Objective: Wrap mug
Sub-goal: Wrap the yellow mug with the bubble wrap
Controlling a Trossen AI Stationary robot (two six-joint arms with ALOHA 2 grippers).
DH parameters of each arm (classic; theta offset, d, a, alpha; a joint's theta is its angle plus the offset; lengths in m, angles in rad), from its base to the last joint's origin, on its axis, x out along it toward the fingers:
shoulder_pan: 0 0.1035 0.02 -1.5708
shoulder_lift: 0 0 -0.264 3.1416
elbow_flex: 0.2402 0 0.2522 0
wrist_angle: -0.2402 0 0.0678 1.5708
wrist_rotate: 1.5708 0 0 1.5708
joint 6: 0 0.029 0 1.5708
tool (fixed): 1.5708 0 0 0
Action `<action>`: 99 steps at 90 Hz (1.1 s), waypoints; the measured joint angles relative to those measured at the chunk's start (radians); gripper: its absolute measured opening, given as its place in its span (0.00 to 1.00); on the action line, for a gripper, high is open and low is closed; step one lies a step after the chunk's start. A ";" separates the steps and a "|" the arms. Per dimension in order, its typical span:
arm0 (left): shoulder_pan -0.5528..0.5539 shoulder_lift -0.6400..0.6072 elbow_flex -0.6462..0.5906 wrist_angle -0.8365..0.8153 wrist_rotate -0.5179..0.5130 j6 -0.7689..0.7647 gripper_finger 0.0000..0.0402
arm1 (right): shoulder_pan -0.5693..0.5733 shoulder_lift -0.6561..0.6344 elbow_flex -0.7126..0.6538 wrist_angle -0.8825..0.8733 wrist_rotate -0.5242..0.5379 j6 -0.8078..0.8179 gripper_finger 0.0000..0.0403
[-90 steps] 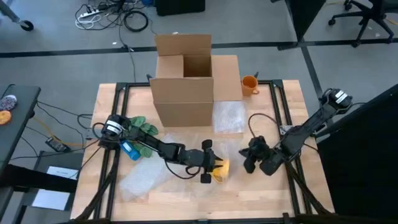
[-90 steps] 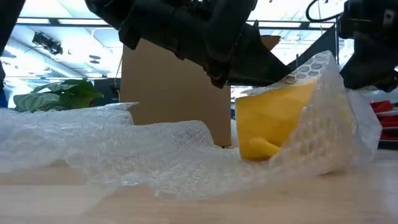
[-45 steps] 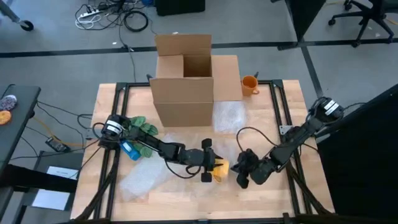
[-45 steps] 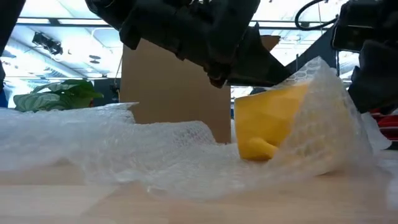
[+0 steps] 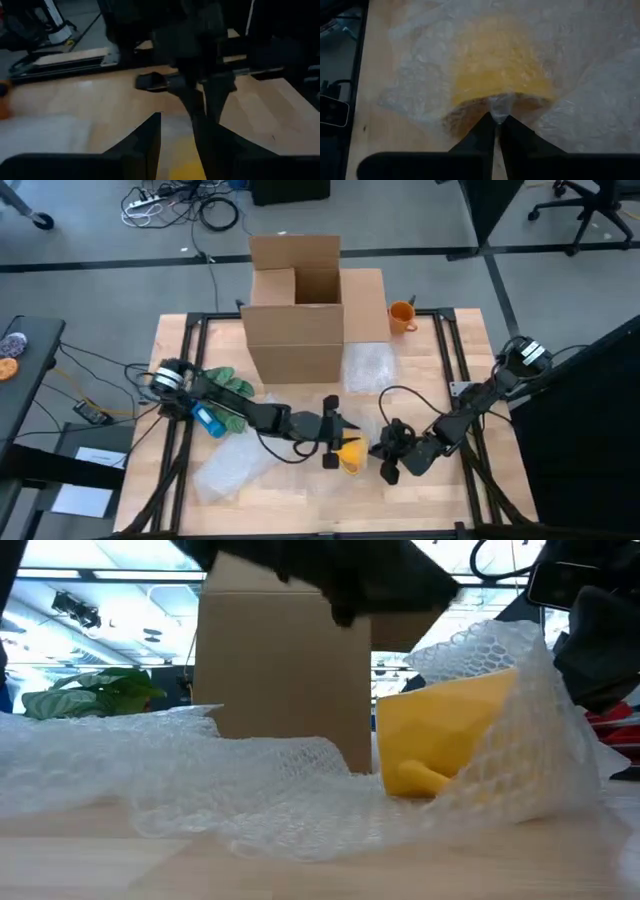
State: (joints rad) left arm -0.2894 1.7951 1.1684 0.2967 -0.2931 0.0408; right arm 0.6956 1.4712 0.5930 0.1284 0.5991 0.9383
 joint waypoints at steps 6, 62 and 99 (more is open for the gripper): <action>-0.014 -0.054 0.000 -0.133 -0.006 -0.009 0.25 | 0.000 0.000 0.000 -0.001 0.001 -0.001 0.00; -0.085 0.084 -0.078 -0.267 -0.118 -0.151 0.25 | -0.031 0.109 0.000 0.179 -0.016 -0.156 0.00; -0.085 0.128 -0.080 -0.204 -0.089 -0.152 0.25 | -0.124 0.331 0.008 0.578 0.030 -0.421 0.00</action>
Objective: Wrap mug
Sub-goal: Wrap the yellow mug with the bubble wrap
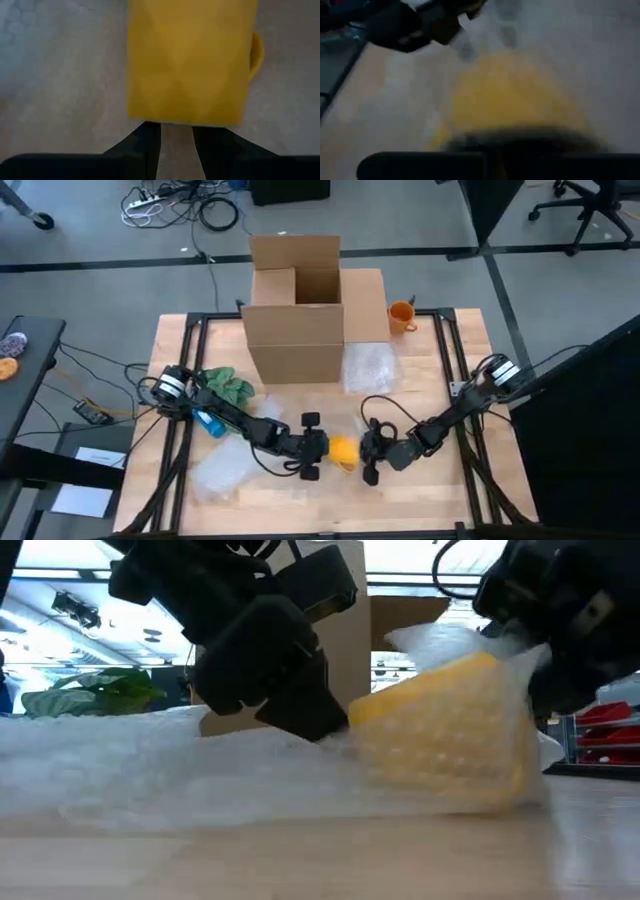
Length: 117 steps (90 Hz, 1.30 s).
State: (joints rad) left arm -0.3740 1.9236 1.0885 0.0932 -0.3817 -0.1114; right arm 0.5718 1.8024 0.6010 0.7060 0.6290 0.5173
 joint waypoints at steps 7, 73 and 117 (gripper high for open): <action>0.000 0.000 0.000 -0.002 -0.005 0.001 0.25 | -0.004 0.022 0.010 0.006 0.001 -0.003 0.00; 0.001 0.000 0.004 -0.002 -0.013 0.001 0.25 | 0.079 -0.099 0.016 -0.235 -0.039 0.116 0.18; 0.001 -0.002 0.004 -0.004 -0.013 0.001 0.25 | 0.148 -0.225 0.015 -0.391 -0.109 0.222 0.23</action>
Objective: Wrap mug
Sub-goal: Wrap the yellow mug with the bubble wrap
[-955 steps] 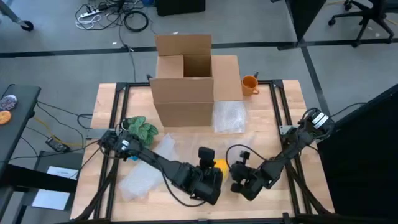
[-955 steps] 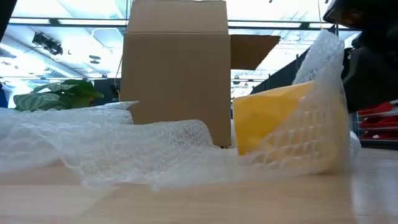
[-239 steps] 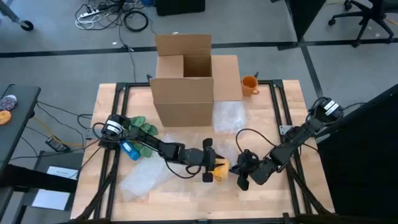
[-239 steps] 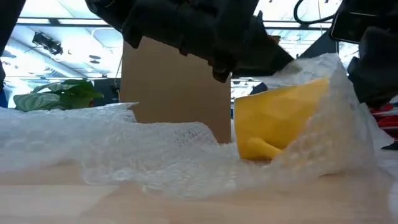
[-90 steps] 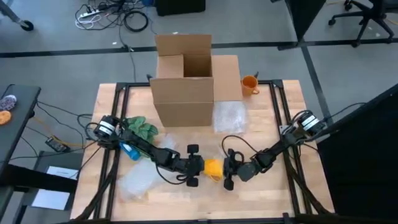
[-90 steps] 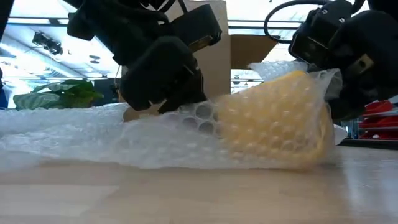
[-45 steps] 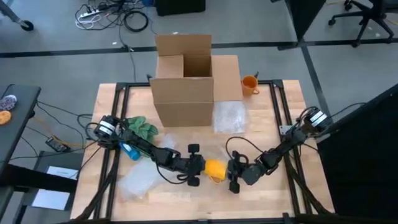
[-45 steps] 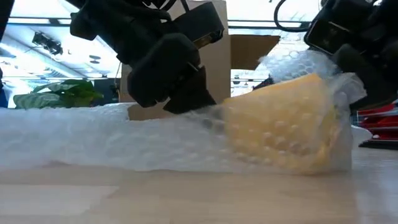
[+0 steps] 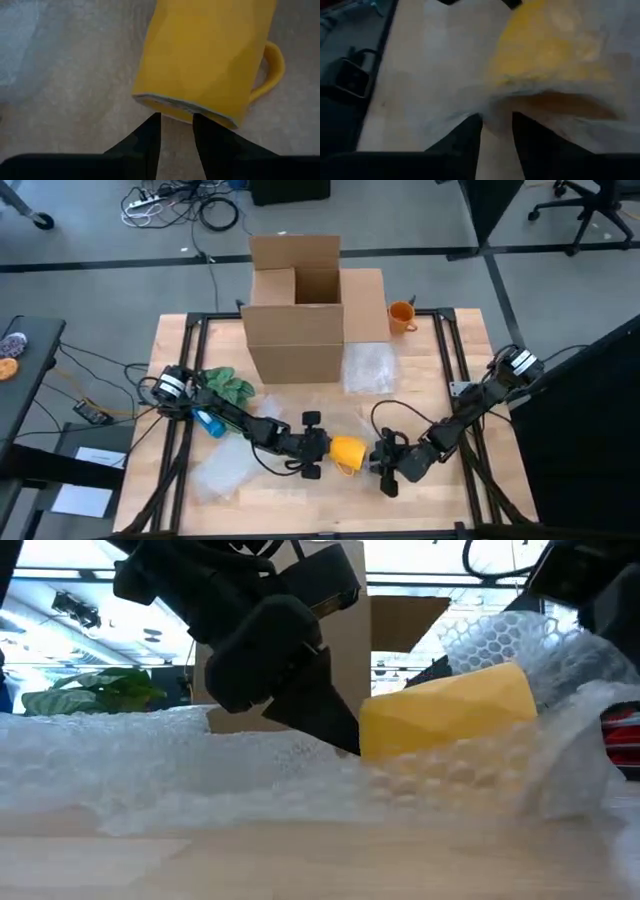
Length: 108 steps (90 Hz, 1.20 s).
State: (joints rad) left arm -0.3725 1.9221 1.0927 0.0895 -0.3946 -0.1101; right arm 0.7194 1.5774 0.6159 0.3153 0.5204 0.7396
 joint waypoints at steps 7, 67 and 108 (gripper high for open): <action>0.000 0.000 0.000 0.005 0.000 0.000 0.25 | 0.014 -0.034 0.000 -0.043 0.001 0.003 0.23; 0.000 0.000 0.000 0.024 0.001 0.000 0.25 | 0.150 -0.195 -0.001 -0.548 0.209 0.345 0.23; 0.000 0.000 -0.001 0.025 0.001 -0.003 0.25 | -0.031 0.158 -0.001 0.146 0.184 -0.045 0.22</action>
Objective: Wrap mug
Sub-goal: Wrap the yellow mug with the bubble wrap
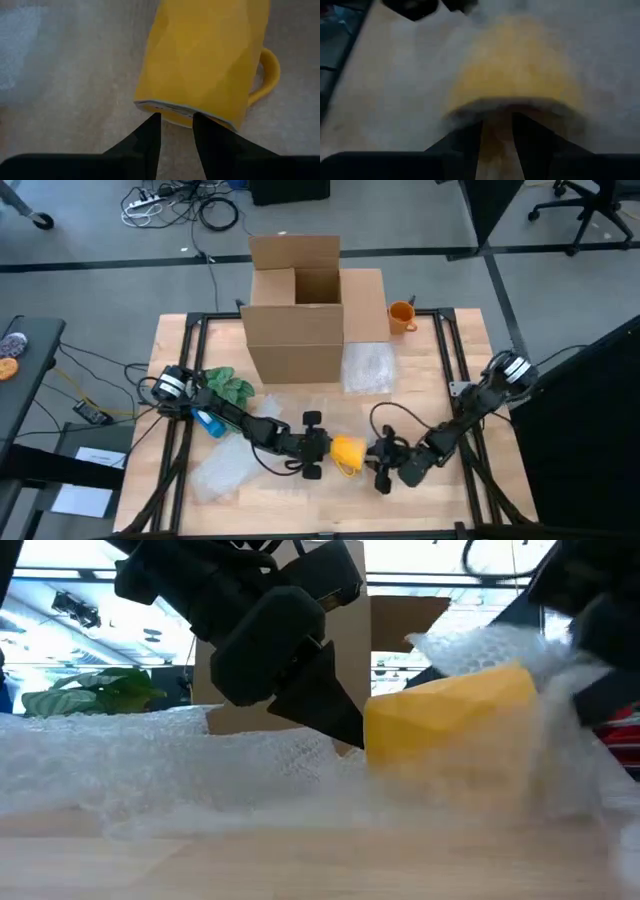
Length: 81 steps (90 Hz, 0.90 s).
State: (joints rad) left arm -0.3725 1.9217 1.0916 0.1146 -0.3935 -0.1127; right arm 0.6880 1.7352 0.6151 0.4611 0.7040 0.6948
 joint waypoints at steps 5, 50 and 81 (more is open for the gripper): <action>0.000 0.000 0.000 0.000 0.000 0.000 0.25 | -0.027 0.033 0.000 0.063 -0.001 -0.026 0.23; 0.000 0.000 -0.001 0.008 0.000 -0.001 0.25 | -0.051 -0.017 0.000 0.004 -0.176 -0.016 0.23; 0.000 0.000 -0.001 0.009 -0.001 -0.001 0.25 | -0.013 -0.120 0.000 -0.106 -0.230 0.047 0.23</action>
State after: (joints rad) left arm -0.3721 1.9217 1.0908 0.1234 -0.3949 -0.1139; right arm 0.6748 1.6155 0.6155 0.3549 0.4742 0.7416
